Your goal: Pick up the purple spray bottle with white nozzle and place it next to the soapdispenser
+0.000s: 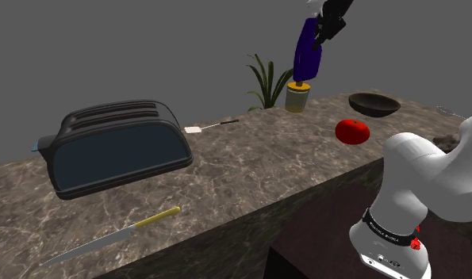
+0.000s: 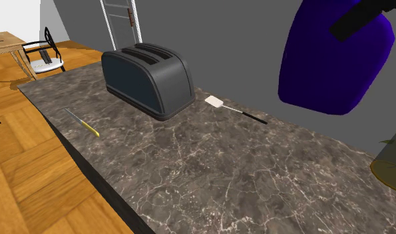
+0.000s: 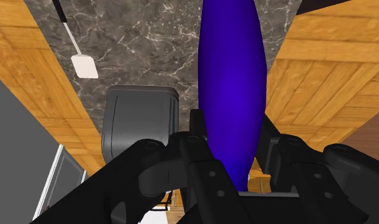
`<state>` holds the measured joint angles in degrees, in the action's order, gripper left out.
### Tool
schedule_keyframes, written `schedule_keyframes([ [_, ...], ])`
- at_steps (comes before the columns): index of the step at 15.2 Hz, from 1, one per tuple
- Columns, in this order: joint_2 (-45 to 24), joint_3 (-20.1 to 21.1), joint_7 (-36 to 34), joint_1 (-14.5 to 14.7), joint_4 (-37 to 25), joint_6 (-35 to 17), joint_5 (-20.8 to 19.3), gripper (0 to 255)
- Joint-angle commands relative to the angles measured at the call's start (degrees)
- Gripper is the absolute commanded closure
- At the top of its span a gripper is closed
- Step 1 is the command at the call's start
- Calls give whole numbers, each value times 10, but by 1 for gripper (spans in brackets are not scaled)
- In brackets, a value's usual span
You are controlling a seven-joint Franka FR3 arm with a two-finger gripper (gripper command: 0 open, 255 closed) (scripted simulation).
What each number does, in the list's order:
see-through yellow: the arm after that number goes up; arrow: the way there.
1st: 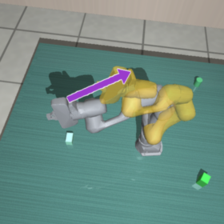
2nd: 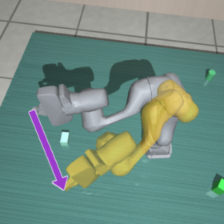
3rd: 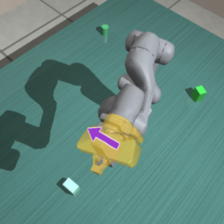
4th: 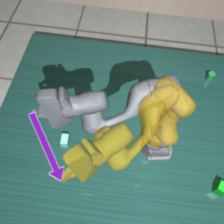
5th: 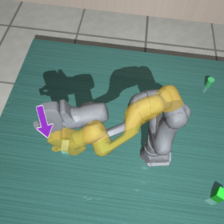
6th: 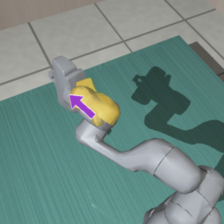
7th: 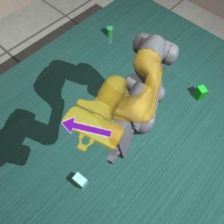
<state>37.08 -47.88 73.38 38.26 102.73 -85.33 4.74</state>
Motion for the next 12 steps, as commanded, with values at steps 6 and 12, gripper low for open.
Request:
schedule_keyframes([
  [6, -50, -159, 96, 75, -117, 62, -7, 255],
  [12, -60, -357, 154, 237, -262, 125, -30, 255],
])
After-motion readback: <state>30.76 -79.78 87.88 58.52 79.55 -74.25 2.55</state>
